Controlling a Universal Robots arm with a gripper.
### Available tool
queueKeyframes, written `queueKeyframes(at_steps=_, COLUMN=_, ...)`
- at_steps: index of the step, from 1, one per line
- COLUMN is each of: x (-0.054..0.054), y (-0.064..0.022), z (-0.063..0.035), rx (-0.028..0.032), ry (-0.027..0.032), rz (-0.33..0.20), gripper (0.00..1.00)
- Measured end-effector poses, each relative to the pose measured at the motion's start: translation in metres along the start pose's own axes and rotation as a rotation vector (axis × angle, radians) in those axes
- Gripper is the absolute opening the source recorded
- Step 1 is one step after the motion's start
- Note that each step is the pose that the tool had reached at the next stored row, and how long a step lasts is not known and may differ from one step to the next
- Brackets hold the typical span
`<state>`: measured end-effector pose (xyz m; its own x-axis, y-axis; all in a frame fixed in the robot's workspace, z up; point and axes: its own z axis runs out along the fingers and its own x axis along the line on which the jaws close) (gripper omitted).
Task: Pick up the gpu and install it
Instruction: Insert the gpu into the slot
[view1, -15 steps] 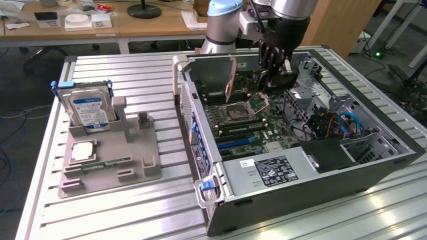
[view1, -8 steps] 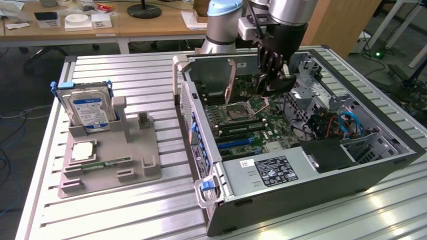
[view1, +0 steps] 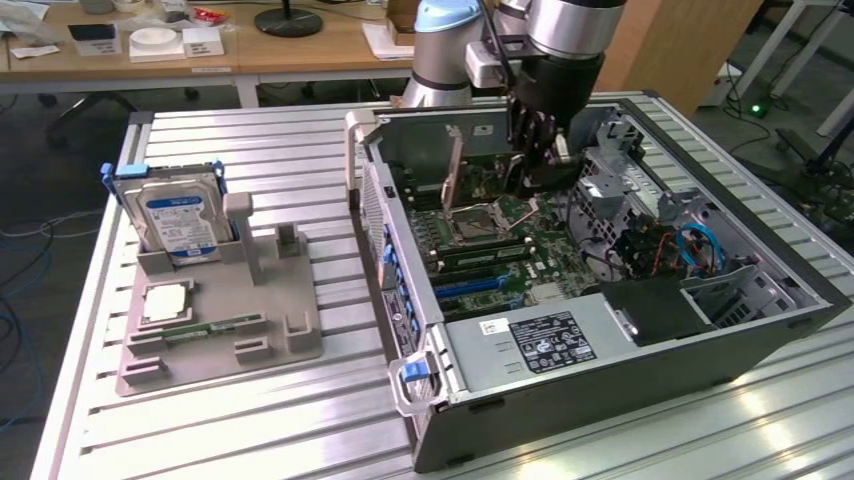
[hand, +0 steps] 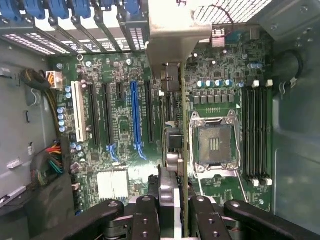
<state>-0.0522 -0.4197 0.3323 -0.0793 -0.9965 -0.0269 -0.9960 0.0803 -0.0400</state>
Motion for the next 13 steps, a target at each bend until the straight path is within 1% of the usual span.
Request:
queueKeyframes(at_steps=5, x=0.011, y=-0.0007, z=0.0011, rx=0.0, ry=-0.0001, rz=0.0, gripper=0.29)
queueKeyframes(at_steps=6, x=0.012, y=0.0005, z=0.0023, rx=0.0, ry=-0.0004, rz=0.0, gripper=0.29)
queueKeyframes(at_steps=10, x=0.013, y=0.0101, z=0.0063, rx=-0.001, ry=-0.0001, rz=0.0, gripper=0.29)
queueKeyframes(at_steps=11, x=0.014, y=0.0107, z=0.0075, rx=-0.0024, ry=0.0002, rz=0.0, gripper=0.29)
queueKeyframes(at_steps=13, x=0.018, y=0.0106, z=0.0095, rx=-0.0029, ry=0.0001, rz=0.0, gripper=0.29)
